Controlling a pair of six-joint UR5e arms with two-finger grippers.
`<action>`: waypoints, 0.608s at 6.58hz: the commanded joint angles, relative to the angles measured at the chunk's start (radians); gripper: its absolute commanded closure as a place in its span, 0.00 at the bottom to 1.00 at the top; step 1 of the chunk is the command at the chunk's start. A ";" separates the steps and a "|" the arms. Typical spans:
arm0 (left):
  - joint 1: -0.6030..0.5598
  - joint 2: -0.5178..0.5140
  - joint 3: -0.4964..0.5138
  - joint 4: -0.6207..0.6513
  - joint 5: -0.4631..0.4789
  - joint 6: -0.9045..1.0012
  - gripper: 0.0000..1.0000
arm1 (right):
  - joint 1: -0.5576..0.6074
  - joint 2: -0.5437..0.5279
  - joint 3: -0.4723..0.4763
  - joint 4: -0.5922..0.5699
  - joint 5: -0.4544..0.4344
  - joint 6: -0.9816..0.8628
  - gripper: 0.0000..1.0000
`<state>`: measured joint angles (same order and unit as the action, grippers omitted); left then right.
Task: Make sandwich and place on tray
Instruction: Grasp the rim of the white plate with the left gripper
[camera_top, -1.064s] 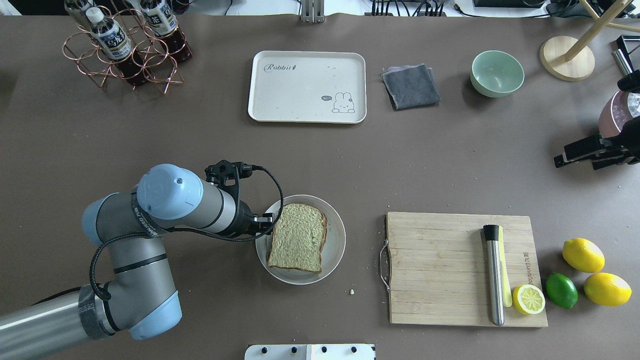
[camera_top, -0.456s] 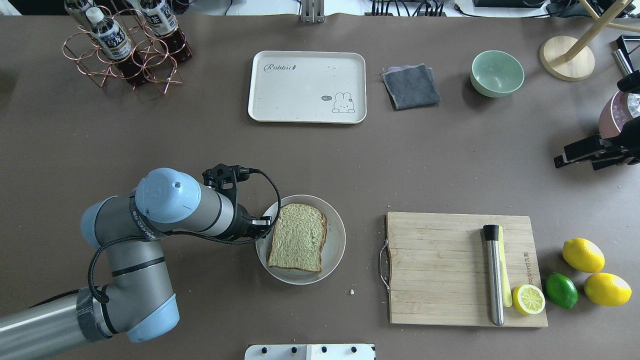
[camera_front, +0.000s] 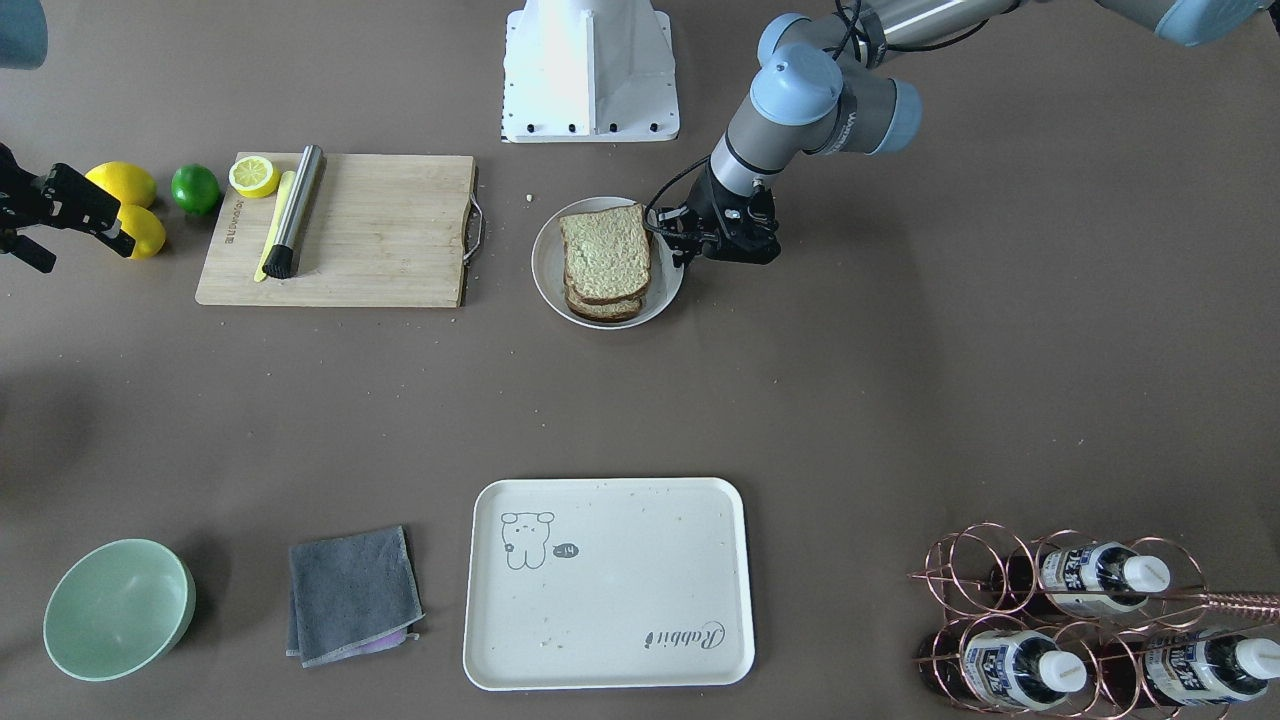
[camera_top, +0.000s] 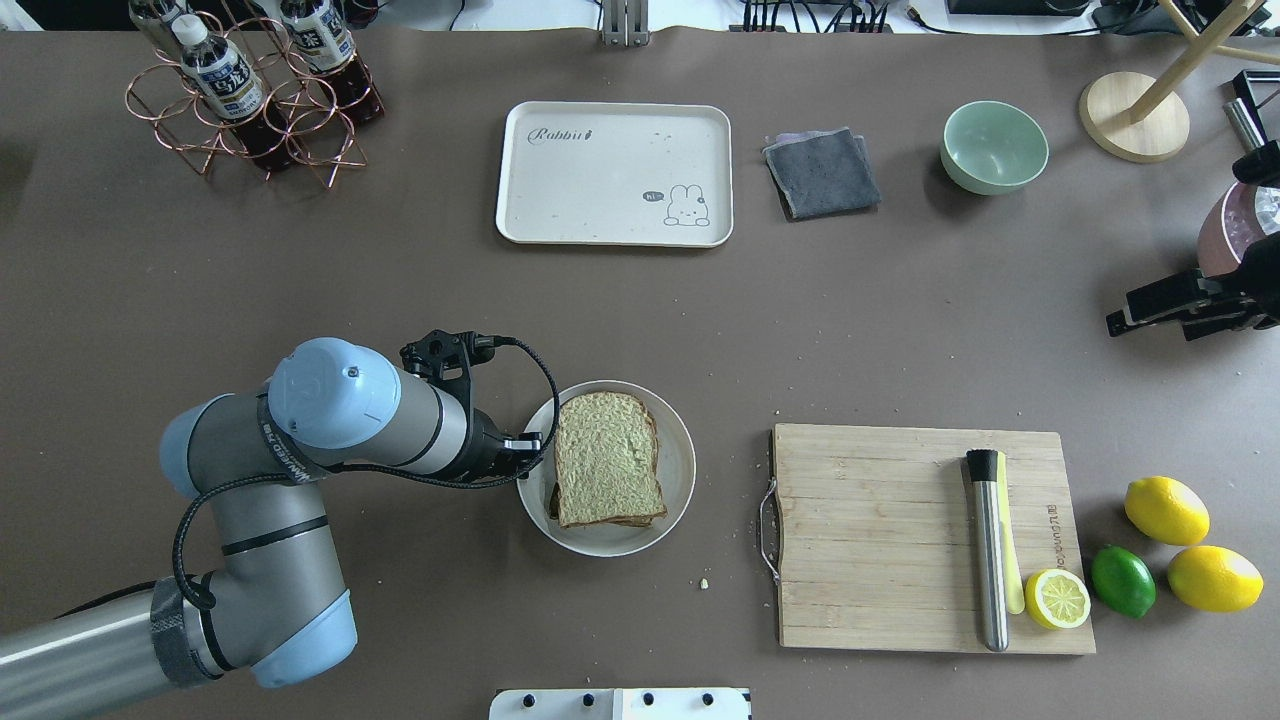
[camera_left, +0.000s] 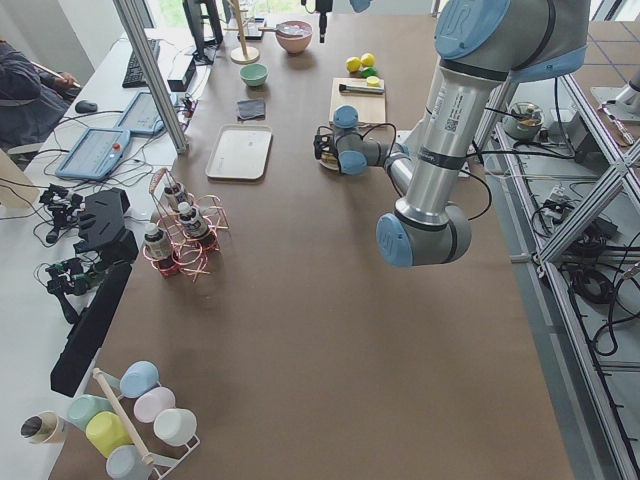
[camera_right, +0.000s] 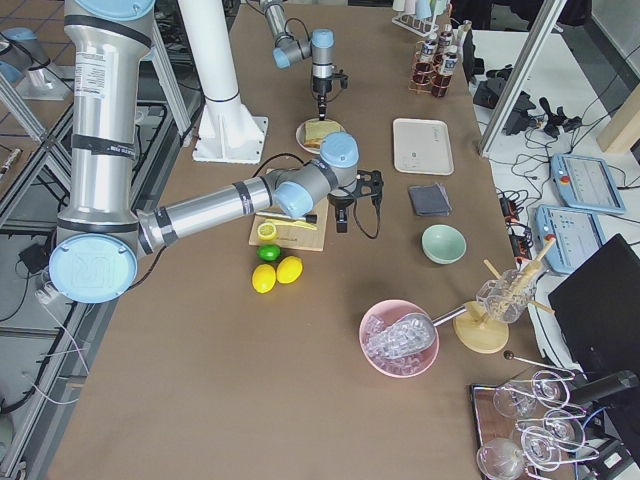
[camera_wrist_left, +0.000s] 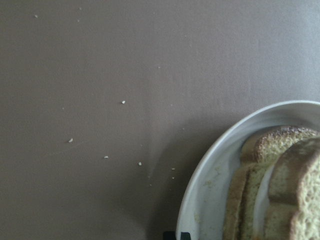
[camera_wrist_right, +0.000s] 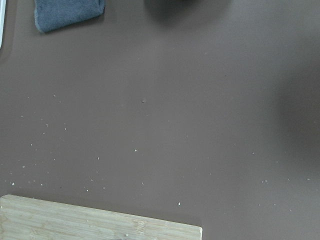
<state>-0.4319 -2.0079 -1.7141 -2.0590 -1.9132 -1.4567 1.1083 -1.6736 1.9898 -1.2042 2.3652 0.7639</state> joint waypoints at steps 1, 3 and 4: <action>-0.040 0.000 -0.033 -0.001 -0.007 -0.030 1.00 | 0.001 0.000 0.001 0.000 0.000 0.000 0.01; -0.131 -0.038 -0.024 0.000 -0.021 -0.024 1.00 | 0.001 0.000 0.003 0.002 0.008 0.000 0.01; -0.202 -0.101 0.046 0.000 -0.103 0.011 1.00 | 0.001 0.000 0.003 0.002 0.008 0.000 0.01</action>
<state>-0.5591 -2.0528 -1.7225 -2.0591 -1.9504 -1.4728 1.1091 -1.6736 1.9924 -1.2028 2.3716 0.7639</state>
